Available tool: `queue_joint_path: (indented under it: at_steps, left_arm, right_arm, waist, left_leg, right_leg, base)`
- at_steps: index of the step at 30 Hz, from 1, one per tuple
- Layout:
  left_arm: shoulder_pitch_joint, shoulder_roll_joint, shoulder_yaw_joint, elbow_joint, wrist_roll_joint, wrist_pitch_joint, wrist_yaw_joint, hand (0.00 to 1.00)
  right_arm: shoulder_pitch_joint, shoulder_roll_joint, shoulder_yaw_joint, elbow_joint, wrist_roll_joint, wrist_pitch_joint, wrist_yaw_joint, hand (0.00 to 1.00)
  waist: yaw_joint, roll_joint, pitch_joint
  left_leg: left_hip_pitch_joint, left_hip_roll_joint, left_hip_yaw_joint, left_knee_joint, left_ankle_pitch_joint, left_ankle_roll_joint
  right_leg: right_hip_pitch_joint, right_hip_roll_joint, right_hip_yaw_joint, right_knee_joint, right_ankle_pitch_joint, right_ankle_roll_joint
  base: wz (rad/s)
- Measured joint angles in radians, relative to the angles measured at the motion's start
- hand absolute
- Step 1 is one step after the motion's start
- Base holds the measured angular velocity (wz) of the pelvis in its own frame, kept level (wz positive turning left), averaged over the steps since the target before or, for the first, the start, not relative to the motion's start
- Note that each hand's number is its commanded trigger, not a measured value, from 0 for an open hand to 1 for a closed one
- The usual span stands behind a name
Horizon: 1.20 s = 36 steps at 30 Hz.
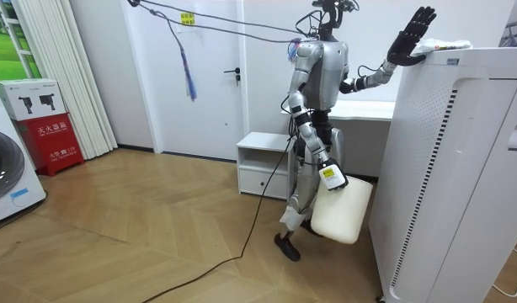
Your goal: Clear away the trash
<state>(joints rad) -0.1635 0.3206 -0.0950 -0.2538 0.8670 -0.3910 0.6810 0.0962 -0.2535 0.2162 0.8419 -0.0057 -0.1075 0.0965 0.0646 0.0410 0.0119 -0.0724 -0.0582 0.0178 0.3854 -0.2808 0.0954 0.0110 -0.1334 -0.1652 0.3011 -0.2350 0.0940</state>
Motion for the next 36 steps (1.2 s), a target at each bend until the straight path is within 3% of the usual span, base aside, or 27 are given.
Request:
queue_joint_path:
  at_steps: [3,15,16,17,18,19,28,36]
  left_arm:
    - [0.008,0.020,-0.005,-0.003,0.000,0.000,-0.016,0.00]
    - [0.021,0.033,-0.026,-0.011,0.023,0.028,-0.048,0.00]
    - [0.032,0.033,-0.026,-0.011,0.039,0.034,-0.051,0.18]
    - [0.038,0.033,-0.026,-0.011,0.045,0.038,-0.054,0.64]
    - [0.049,0.035,-0.026,-0.012,0.058,0.045,-0.059,0.71]
    - [0.053,0.040,-0.027,-0.012,0.069,0.054,-0.067,1.00]
    - [0.084,0.047,-0.027,-0.012,0.068,0.094,-0.127,1.00]
    - [0.090,0.047,-0.016,-0.026,0.066,0.123,-0.117,1.00]
  right_arm:
    - [0.000,0.000,0.000,0.000,0.000,0.000,0.024,1.00]
    - [0.002,0.000,0.002,-0.060,0.000,-0.001,0.073,1.00]
    - [0.002,0.000,0.002,-0.060,0.000,-0.001,0.080,1.00]
    - [0.003,0.000,0.002,-0.060,0.000,-0.001,0.083,1.00]
    - [0.003,0.000,0.002,-0.060,0.001,0.000,0.089,1.00]
    - [0.002,0.000,0.001,-0.060,0.001,0.000,0.089,1.00]
    - [0.013,-0.002,0.001,-0.058,-0.001,0.016,0.103,1.00]
    - [0.030,-0.004,0.000,-0.058,-0.002,0.025,0.097,1.00]
  waist:
    - [0.000,-0.001,-0.0027]
    - [-0.003,-0.007,-0.0053]
    - [-0.003,-0.007,-0.0052]
    - [-0.004,-0.007,-0.0052]
    - [-0.004,-0.007,-0.0068]
    - [-0.005,-0.007,-0.0072]
    - [-0.006,0.000,-0.0121]
    - [-0.008,0.008,-0.0173]
  left_leg:
    - [0.021,0.001,-0.005,-0.021,0.002,-0.002]
    - [0.055,0.006,-0.026,-0.048,0.012,-0.016]
    - [0.063,0.008,-0.025,-0.050,0.012,-0.017]
    - [0.066,0.009,-0.025,-0.051,0.012,-0.017]
    - [0.068,0.010,-0.025,-0.051,0.012,-0.017]
    - [0.067,0.011,-0.025,-0.053,0.013,-0.019]
    - [0.079,0.016,-0.023,-0.078,0.020,-0.026]
    - [0.100,0.015,-0.021,-0.112,0.037,-0.031]
  right_leg:
    - [0.030,0.006,-0.002,-0.037,0.012,0.000]
    - [0.078,0.020,-0.015,-0.082,0.025,-0.005]
    - [0.084,0.021,-0.015,-0.082,0.025,-0.005]
    - [0.088,0.022,-0.015,-0.083,0.025,-0.005]
    - [0.090,0.024,-0.015,-0.085,0.026,-0.007]
    - [0.091,0.026,-0.014,-0.091,0.029,-0.011]
    - [0.094,0.031,-0.012,-0.098,0.035,-0.018]
    - [0.096,0.030,-0.008,-0.102,0.035,-0.018]
  base:
    - [0.03]
    - [0.05]
    - [0.00]
    - [0.00]
    - [0.00]
    - [0.00]
    - [-0.01]
    - [-0.01]
